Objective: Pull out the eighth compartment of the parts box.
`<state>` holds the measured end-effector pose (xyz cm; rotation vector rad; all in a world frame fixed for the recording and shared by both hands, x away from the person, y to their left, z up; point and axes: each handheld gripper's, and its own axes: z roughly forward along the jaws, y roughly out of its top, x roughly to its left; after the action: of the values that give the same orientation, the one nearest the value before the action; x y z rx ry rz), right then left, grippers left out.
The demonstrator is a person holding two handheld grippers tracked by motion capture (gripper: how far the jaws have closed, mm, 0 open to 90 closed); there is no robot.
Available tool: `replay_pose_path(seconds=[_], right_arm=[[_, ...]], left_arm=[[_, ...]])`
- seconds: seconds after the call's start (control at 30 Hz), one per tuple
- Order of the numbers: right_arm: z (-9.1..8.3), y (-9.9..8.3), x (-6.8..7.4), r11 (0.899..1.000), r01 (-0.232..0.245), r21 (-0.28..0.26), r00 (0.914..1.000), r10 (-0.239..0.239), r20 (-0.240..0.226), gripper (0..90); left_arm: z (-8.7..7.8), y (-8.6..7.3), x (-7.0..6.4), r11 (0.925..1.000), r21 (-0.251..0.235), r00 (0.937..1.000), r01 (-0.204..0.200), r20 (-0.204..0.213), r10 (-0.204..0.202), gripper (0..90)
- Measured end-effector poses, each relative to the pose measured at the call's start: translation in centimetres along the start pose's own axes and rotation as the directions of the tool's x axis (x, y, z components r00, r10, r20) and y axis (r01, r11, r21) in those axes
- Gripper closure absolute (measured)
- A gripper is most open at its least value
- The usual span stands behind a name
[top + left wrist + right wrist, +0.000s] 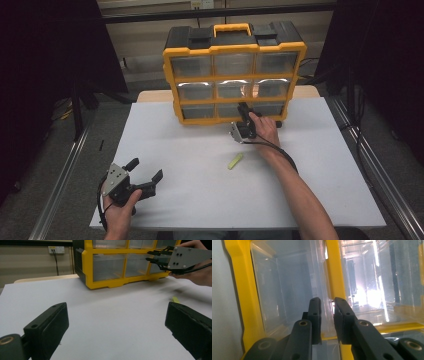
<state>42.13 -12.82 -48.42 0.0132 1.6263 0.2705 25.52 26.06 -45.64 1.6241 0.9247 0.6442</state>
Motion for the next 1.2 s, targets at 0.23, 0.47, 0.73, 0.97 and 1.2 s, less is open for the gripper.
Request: replay_pose_path(seconds=[0.23,0.47,0.73,0.97,1.2], right_arm=[[-0.2,-0.1,-0.1,1.0,-0.003,-0.002,0.9998,0.003,-0.02,77.4],[-0.4,0.0,-0.2,1.0,0.011,-0.003,0.9998,-0.011,-0.017,77.5],[-0.7,0.0,-0.1,1.0,0.002,-0.001,0.9999,-0.002,-0.015,77.5],[-1.2,0.0,-0.2,1.0,0.017,-0.017,0.9997,-0.017,-0.018,77.6],[-1.7,0.0,0.0,1.0,0.001,-0.017,0.9999,-0.002,-0.012,77.5]], left_arm=[[0.1,0.0,0.0,1.0,-0.004,0.9999,0.007,0.012,-0.007,5.2],[0.1,0.0,0.0,0.9999,-0.011,0.9999,0.013,0.007,-0.013,5.2],[0.1,0.0,-0.1,0.9997,-0.014,0.9998,0.021,0.004,-0.021,5.2],[0.1,0.0,-0.1,0.9999,-0.01,0.9999,0.012,0.004,-0.012,5.2],[0.0,0.0,0.0,1.0,-0.003,1.0,0.003,0.0,-0.003,5.2]])
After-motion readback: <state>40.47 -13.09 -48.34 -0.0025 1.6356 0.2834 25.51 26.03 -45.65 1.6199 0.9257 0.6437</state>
